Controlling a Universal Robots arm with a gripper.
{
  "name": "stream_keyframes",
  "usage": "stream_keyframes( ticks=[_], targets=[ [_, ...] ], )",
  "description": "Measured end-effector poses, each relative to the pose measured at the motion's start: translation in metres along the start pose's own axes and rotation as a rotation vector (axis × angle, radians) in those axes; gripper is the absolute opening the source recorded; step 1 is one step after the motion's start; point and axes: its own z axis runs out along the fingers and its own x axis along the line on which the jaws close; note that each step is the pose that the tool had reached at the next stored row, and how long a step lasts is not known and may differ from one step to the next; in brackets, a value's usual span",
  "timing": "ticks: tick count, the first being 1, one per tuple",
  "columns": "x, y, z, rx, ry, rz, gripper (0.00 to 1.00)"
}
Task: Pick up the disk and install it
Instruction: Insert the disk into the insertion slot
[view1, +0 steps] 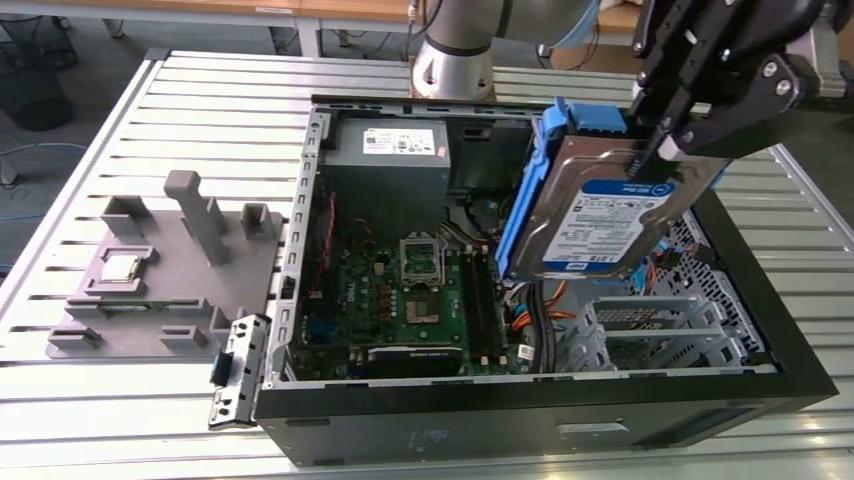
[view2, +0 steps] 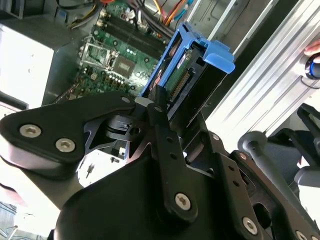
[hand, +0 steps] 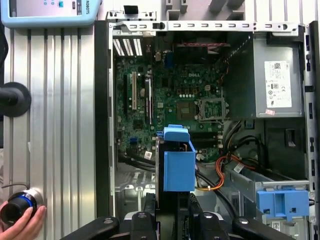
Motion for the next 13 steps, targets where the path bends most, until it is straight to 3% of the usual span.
stream_keyframes(
  ticks=[13],
  targets=[
    [-0.0016, -0.0509, 0.0006, -0.0076, 0.0005, 0.0, 0.35]
  ],
)
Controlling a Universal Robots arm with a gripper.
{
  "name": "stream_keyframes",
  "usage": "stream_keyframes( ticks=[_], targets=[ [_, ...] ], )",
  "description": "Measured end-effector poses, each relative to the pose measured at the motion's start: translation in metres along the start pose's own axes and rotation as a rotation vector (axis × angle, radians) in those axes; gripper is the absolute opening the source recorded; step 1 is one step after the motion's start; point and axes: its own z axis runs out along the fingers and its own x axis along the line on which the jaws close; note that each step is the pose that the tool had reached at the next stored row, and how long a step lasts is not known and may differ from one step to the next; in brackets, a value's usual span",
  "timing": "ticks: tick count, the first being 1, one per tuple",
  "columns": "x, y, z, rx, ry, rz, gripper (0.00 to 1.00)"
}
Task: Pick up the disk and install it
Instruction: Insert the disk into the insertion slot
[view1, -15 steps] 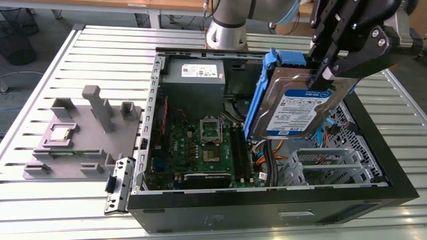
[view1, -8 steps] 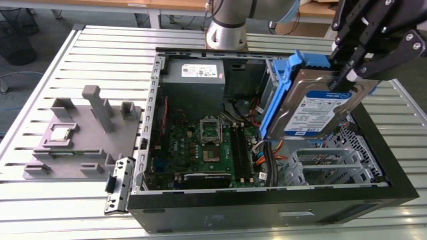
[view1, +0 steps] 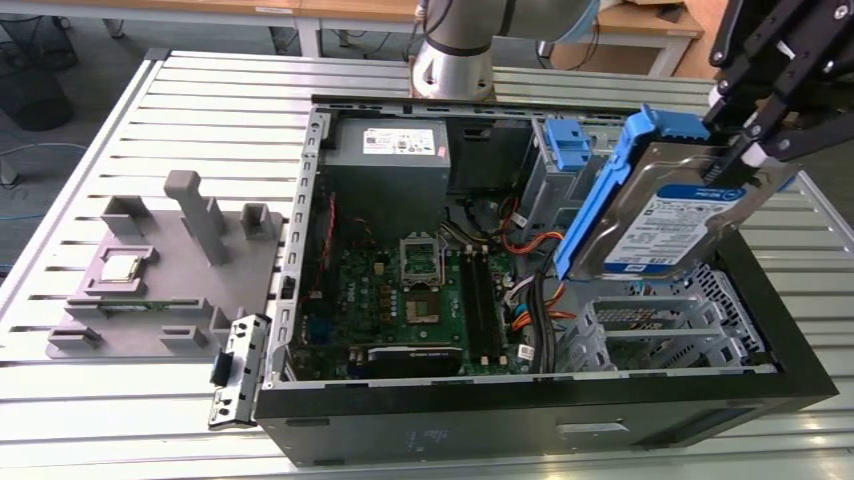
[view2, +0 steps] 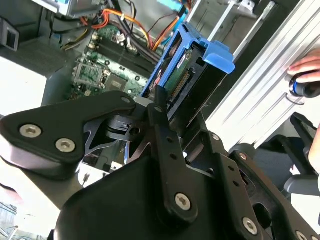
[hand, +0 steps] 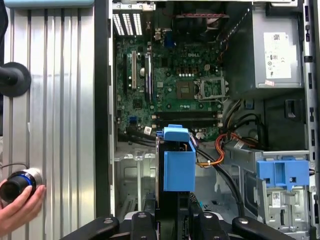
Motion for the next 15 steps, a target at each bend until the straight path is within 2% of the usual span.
stream_keyframes(
  ticks=[10, 12, 15],
  targets=[
    [-0.0006, -0.035, 0.0013, -0.0038, 0.0001, 0.0, 0.35],
    [-0.0001, -0.0396, 0.0036, -0.004, -0.0004, 0.0, 0.35],
    [0.0008, -0.0425, 0.0075, -0.0039, -0.0009, 0.0, 0.35]
  ],
)
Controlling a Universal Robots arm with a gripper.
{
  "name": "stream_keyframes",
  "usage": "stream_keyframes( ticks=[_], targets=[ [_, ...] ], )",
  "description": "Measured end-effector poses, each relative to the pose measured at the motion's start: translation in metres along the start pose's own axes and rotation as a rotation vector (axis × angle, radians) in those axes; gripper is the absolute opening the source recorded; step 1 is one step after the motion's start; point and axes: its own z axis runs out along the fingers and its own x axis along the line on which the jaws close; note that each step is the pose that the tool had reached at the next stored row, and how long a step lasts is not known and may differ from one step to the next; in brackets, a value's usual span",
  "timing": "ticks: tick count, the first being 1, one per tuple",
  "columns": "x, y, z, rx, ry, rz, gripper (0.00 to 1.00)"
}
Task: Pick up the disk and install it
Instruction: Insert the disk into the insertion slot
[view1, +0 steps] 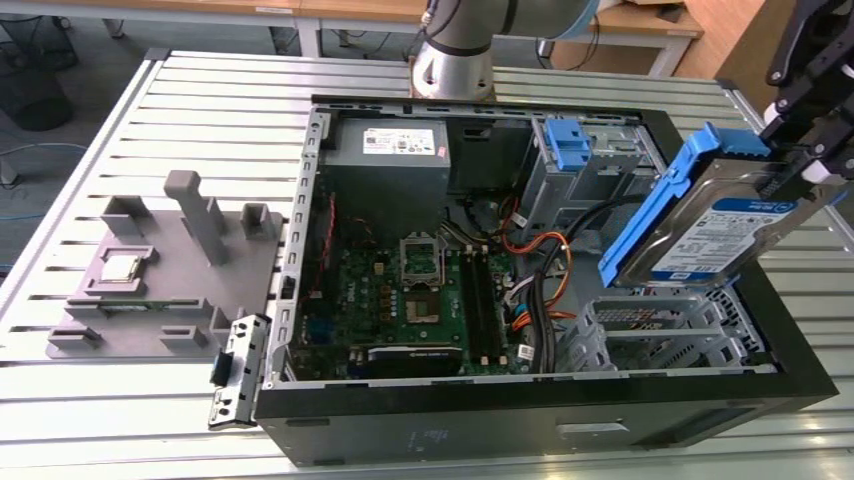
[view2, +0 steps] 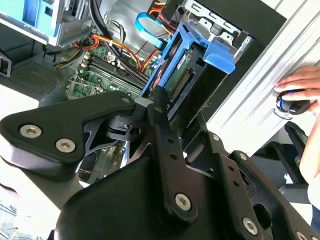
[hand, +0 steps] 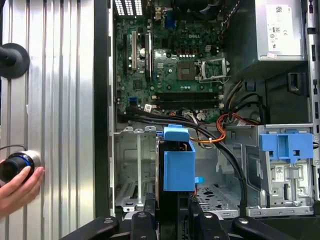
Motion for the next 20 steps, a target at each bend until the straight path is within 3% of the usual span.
stream_keyframes(
  ticks=[13, 20],
  targets=[
    [0.0151, -0.0041, 0.0091, -0.0001, -0.0013, 0.0, 0.35],
    [0.0168, -0.0045, 0.014, -0.0001, -0.0015, 0.0, 0.35]
  ],
)
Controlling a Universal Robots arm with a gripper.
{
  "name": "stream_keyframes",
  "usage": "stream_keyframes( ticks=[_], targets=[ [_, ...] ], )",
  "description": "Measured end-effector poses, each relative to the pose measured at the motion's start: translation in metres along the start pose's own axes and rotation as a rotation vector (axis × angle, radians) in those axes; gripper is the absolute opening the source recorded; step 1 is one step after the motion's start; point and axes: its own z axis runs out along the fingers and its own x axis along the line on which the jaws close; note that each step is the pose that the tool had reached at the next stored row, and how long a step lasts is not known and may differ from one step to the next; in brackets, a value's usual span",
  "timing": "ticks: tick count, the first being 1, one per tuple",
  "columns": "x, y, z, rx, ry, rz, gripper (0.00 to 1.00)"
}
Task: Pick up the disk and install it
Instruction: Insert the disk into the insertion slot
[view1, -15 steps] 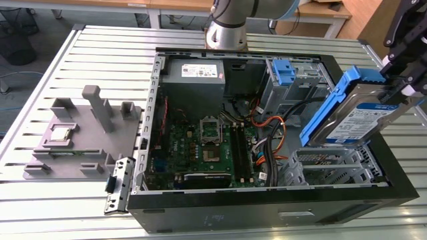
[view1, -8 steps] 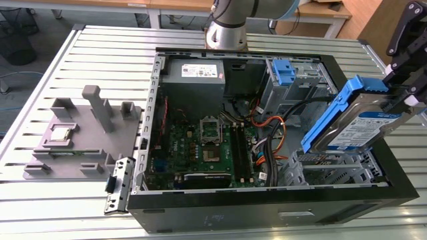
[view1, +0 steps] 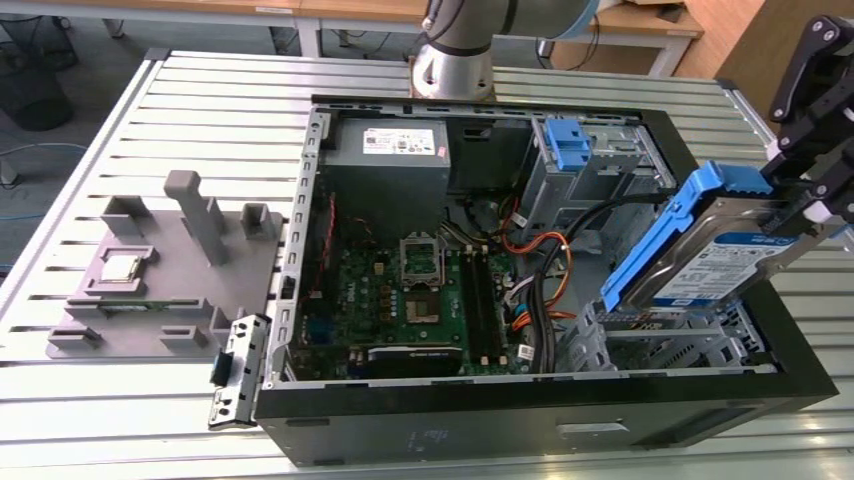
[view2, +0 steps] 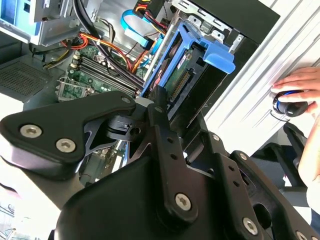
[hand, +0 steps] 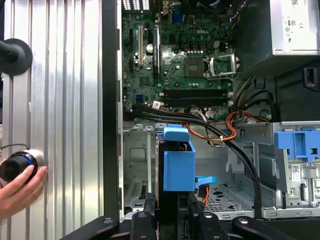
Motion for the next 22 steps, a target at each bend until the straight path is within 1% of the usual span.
stream_keyframes(
  ticks=[3, 11, 16, 22],
  targets=[
    [0.0002, -0.0002, 0.0034, 0.0, 0.0, 0.0, 0.35],
    [0.0007, -0.0003, 0.0056, 0.0, 0.0003, 0.0, 0.35],
    [0.0026, -0.0004, 0.0066, 0.0, -0.0001, 0.0, 0.35],
    [0.0031, -0.0006, 0.0091, 0.0, 0.0001, 0.0, 0.35]
  ],
)
